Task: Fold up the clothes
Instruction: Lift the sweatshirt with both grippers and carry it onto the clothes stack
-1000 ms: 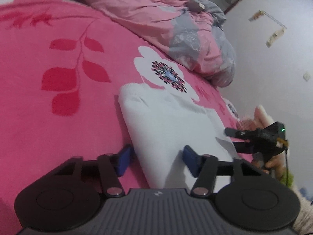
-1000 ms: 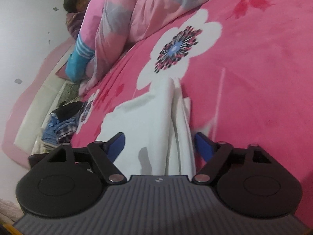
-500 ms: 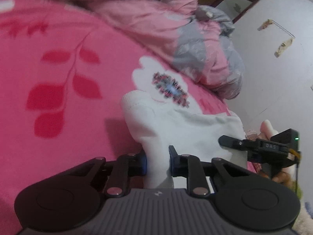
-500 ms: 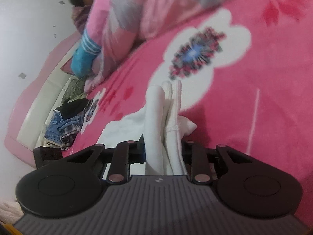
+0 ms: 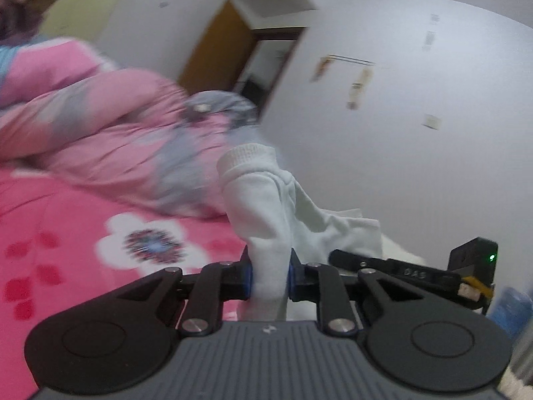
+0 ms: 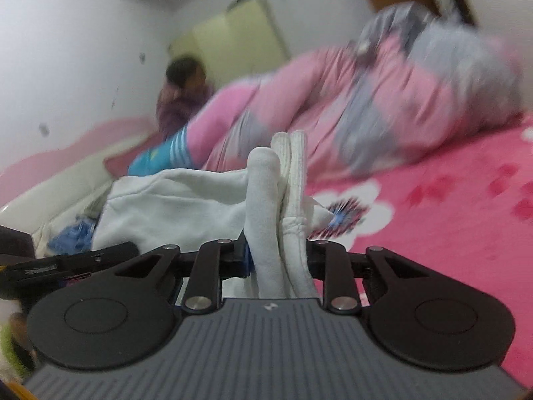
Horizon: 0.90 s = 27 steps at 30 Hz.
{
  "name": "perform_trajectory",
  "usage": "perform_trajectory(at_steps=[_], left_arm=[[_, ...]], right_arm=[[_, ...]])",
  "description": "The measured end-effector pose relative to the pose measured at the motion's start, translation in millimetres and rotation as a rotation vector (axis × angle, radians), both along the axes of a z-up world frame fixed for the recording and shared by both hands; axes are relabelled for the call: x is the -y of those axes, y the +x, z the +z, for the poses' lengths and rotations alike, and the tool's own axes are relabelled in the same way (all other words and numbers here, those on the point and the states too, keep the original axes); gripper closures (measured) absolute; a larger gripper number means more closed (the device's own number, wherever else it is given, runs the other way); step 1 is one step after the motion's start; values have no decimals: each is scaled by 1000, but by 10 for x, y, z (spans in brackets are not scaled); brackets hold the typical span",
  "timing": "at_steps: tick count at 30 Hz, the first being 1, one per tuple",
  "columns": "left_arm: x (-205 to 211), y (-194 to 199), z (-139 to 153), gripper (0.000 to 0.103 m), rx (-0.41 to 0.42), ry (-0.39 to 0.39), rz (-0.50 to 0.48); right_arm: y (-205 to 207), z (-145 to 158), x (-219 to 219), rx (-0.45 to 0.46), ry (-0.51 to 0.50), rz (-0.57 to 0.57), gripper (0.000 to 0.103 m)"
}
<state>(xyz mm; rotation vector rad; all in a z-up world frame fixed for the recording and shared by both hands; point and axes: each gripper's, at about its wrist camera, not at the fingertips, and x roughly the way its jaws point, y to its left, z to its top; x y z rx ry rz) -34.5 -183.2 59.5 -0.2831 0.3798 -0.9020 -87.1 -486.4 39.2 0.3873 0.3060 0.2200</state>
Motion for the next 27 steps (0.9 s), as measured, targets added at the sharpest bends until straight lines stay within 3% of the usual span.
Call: perform_trajectory(at_steps=[8, 15, 22, 27], left_arm=[[973, -359, 332, 85, 73, -26, -189], [2233, -317, 643, 85, 144, -94, -358], [3611, -77, 783, 85, 149, -144, -478], [4341, 227, 679, 85, 120, -163, -517]], right_arm=[[-897, 317, 632, 151, -52, -207, 83], [-1345, 891, 1447, 227, -273, -408, 83], [-1311, 1350, 2373, 218, -551, -596, 83], [-1030, 1477, 3157, 230, -616, -618, 83]])
